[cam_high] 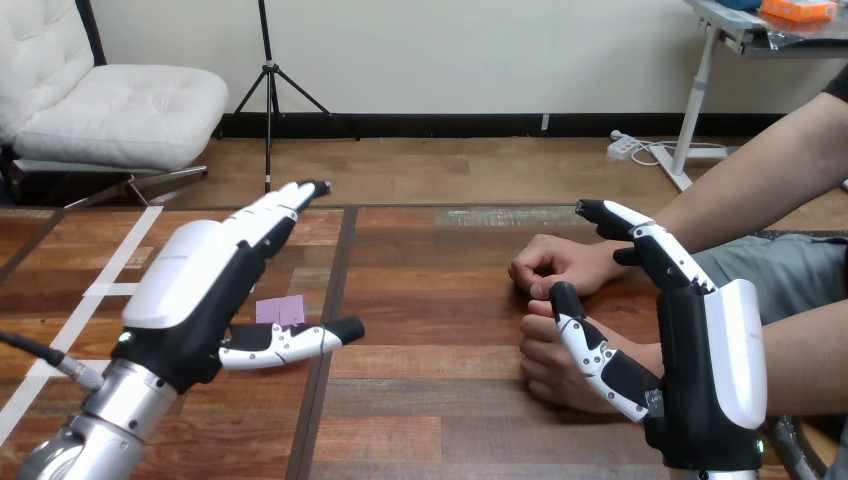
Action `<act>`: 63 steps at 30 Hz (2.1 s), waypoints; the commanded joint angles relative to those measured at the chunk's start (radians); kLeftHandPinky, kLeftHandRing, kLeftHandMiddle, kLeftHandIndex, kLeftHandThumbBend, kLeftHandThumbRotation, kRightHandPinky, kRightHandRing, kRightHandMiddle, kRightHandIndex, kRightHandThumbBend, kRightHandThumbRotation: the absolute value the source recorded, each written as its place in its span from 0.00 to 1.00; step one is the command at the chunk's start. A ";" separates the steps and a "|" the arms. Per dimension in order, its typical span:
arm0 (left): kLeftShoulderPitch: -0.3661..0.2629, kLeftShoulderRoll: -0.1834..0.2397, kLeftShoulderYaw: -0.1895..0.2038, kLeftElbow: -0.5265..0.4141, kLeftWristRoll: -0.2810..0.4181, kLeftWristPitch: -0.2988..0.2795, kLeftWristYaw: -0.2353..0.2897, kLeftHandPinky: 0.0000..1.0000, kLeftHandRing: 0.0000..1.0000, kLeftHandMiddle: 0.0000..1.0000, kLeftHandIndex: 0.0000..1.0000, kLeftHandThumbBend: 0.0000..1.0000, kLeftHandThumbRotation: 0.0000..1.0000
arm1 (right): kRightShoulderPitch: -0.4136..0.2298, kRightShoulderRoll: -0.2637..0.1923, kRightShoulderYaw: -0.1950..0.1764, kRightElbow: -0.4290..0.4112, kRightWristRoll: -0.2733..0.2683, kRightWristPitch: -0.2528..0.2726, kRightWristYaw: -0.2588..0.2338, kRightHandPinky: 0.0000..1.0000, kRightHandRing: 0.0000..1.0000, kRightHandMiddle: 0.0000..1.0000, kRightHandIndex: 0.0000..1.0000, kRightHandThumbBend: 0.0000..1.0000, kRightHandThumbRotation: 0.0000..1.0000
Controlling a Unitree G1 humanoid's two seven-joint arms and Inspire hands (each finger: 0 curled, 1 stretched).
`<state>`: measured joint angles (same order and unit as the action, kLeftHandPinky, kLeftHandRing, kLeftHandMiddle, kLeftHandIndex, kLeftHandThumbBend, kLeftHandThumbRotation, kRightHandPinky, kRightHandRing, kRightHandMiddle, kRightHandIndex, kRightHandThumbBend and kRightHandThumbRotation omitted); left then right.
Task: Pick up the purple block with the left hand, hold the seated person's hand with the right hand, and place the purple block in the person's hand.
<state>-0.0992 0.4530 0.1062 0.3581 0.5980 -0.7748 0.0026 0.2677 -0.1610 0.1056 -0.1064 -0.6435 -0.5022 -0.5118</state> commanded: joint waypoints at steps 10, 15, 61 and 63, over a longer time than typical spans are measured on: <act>-0.126 0.078 -0.112 0.010 0.056 0.066 -0.011 0.99 0.98 0.97 0.98 0.73 0.66 | -0.050 -0.004 -0.016 0.000 -0.002 0.000 -0.002 0.66 0.75 0.77 0.75 0.36 0.17; -0.143 0.097 -0.143 0.015 0.080 0.093 -0.016 1.00 0.99 0.98 0.99 0.73 0.68 | -0.050 -0.005 -0.018 0.000 -0.001 -0.001 -0.003 0.66 0.75 0.77 0.75 0.36 0.17; -0.286 0.147 -0.312 0.196 0.137 0.231 0.002 1.00 0.99 0.99 1.00 0.72 0.70 | -0.061 -0.016 -0.033 0.003 0.007 -0.001 0.018 0.65 0.74 0.76 0.75 0.37 0.16; -0.291 0.147 -0.316 0.203 0.139 0.236 0.004 1.00 0.99 1.00 1.00 0.72 0.70 | -0.062 -0.017 -0.034 0.003 0.007 0.000 0.019 0.65 0.74 0.76 0.75 0.37 0.16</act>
<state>-0.3056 0.5765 -0.1984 0.5454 0.7306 -0.5480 -0.0223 0.2669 -0.1650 0.0917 -0.1063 -0.6422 -0.5013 -0.4927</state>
